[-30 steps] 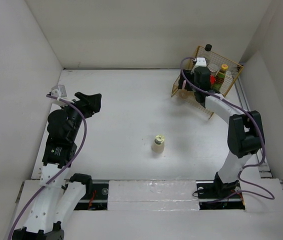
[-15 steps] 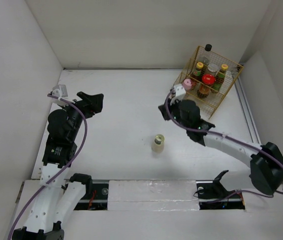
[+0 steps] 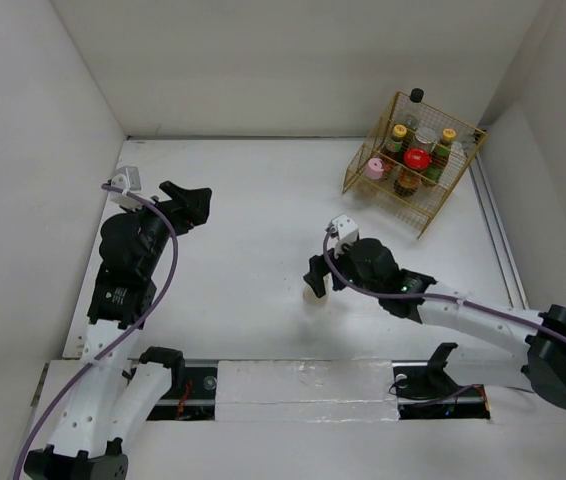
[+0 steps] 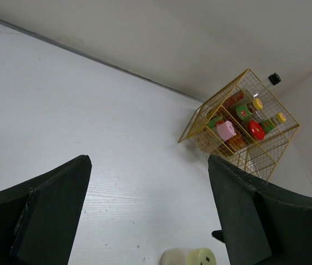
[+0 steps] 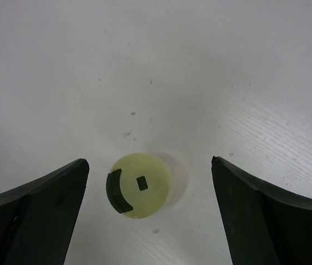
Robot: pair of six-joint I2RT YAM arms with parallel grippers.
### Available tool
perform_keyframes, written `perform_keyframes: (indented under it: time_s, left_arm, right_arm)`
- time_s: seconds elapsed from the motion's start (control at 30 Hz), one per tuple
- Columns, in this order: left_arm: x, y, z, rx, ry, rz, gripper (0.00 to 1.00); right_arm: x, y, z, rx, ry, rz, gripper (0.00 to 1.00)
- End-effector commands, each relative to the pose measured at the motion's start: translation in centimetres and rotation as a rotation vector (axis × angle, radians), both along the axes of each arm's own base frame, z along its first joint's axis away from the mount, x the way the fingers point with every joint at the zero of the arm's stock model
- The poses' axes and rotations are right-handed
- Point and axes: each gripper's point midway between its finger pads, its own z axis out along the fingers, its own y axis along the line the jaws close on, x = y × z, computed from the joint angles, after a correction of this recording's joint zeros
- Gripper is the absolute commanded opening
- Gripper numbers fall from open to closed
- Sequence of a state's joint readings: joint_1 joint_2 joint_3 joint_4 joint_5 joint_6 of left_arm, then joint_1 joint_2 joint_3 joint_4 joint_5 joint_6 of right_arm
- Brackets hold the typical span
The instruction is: Organize the condiment bottles
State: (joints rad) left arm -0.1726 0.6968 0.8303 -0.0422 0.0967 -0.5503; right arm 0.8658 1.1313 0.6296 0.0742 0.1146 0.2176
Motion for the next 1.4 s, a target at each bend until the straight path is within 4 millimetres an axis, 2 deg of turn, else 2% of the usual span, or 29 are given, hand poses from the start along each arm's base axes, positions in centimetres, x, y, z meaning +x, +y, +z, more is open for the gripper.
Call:
perform_keyframes:
  time_s: [0.0,0.17,0.2,0.23,0.27,0.3,0.33,0.37,0.4,0.53,0.57,0.6,0.63,0.67,0.7,0.73,0.77,0.8,0.83,0.87,0.9,0.93,1.0,1.03,1.13,1.17,1.37]
  left_arm:
    - [-0.2,-0.1,1.8,0.003,-0.06,-0.015,0.83]
    - [-0.1,0.1,1.8,0.003,-0.06,-0.001,0.83]
    - [-0.1,0.1,1.8,0.003,-0.06,-0.001,0.83]
    - [-0.1,0.1,1.8,0.003,-0.06,-0.001,0.83]
    - [-0.1,0.1,1.8,0.003,-0.06,-0.001,0.83]
    - [-0.2,-0.1,1.8,0.003,-0.06,-0.013,0.83]
    - [-0.2,-0.1,1.8,0.003,-0.06,-0.013,0.83]
    - [-0.2,-0.1,1.8,0.003,-0.06,-0.013,0.83]
    - [-0.2,-0.1,1.8,0.003,-0.06,-0.013,0.83]
    - [-0.2,-0.3,1.8,0.003,-0.06,-0.024,0.83]
    - [-0.2,-0.3,1.8,0.003,-0.06,-0.024,0.83]
    - [-0.2,-0.3,1.8,0.003,-0.06,-0.024,0.83]
    - [-0.2,-0.3,1.8,0.003,-0.06,-0.024,0.83]
    - [-0.2,-0.3,1.8,0.003,-0.06,-0.024,0.83]
    - [-0.2,-0.3,1.8,0.003,-0.06,-0.024,0.83]
    - [-0.2,-0.3,1.8,0.003,-0.06,-0.024,0.83]
    - [-0.2,-0.3,1.8,0.003,-0.06,-0.024,0.83]
    - [-0.2,-0.3,1.8,0.003,-0.06,-0.024,0.83]
    - [-0.3,-0.4,1.8,0.003,-0.06,-0.033,0.83]
    - [-0.4,-0.7,1.8,0.002,-0.06,-0.042,0.83]
    - [-0.4,-0.7,1.8,0.002,-0.06,-0.042,0.83]
    - [-0.3,-0.5,1.8,0.003,-0.06,-0.03,0.83]
    - [-0.3,-0.5,1.8,0.003,-0.06,-0.03,0.83]
    - [-0.4,-0.6,1.8,0.002,-0.06,-0.041,0.83]
    - [-0.6,-0.5,2.4,-0.001,-0.081,-0.036,0.83]
    - [-0.3,-0.4,1.8,0.003,-0.06,-0.027,0.83]
    - [-0.1,-0.6,1.5,0.004,-0.049,-0.036,0.83]
  right_arm:
    - [-0.5,0.7,-1.4,-0.053,0.065,0.028,0.98]
    - [-0.2,1.4,-2.9,-0.097,0.111,0.039,0.94]
    - [-0.5,1.7,-3.3,-0.107,0.118,0.05,0.89]
    - [-0.6,1.7,-3.3,-0.107,0.116,0.039,0.84]
    - [-0.3,1.5,-3.3,-0.107,0.115,0.018,0.67]
    - [-0.3,1.5,-3.3,-0.114,0.106,0.009,0.59]
    - [0.5,1.3,-2.3,-0.105,0.071,-0.03,0.53]
    - [0.5,1.2,-2.0,-0.104,0.056,-0.042,0.43]
    - [0.9,1.1,-0.7,-0.085,0.029,-0.062,0.38]
    - [3.8,-0.5,5.0,-0.03,-0.124,-0.192,0.34]
    - [5.4,-2.1,5.9,-0.037,-0.149,-0.267,0.34]
    - [6.6,-2.8,7.8,-0.017,-0.179,-0.307,0.34]
    - [7.6,-3.8,8.8,-0.021,-0.203,-0.344,0.34]
    - [9.7,-6.2,10.7,-0.006,-0.235,-0.43,0.34]
    - [10.5,-7.7,10.8,-0.011,-0.235,-0.473,0.34]
    - [11.6,-8.9,12.8,0.009,-0.266,-0.515,0.34]
    - [12.7,-10.2,13.2,0.009,-0.271,-0.558,0.34]
    - [14.0,-12.9,14.1,0.018,-0.281,-0.619,0.34]
    - [15.2,-13.3,14.9,0.037,-0.289,-0.618,0.34]
    - [15.9,-14.5,15.3,0.036,-0.294,-0.653,0.34]
    - [16.5,-15.4,15.4,0.043,-0.291,-0.675,0.34]
    - [17.2,-17.6,14.9,0.027,-0.283,-0.729,0.34]
    - [18.7,-19.0,14.2,0.015,-0.263,-0.75,0.35]
    - [19.2,-20.7,13.6,0.004,-0.251,-0.783,0.35]
    - [20.3,-22.5,12.7,0.0,-0.238,-0.807,0.35]
    - [20.3,-23.7,12.0,0.006,-0.22,-0.824,0.35]
    - [19.6,-25.4,10.0,0.006,-0.182,-0.848,0.34]
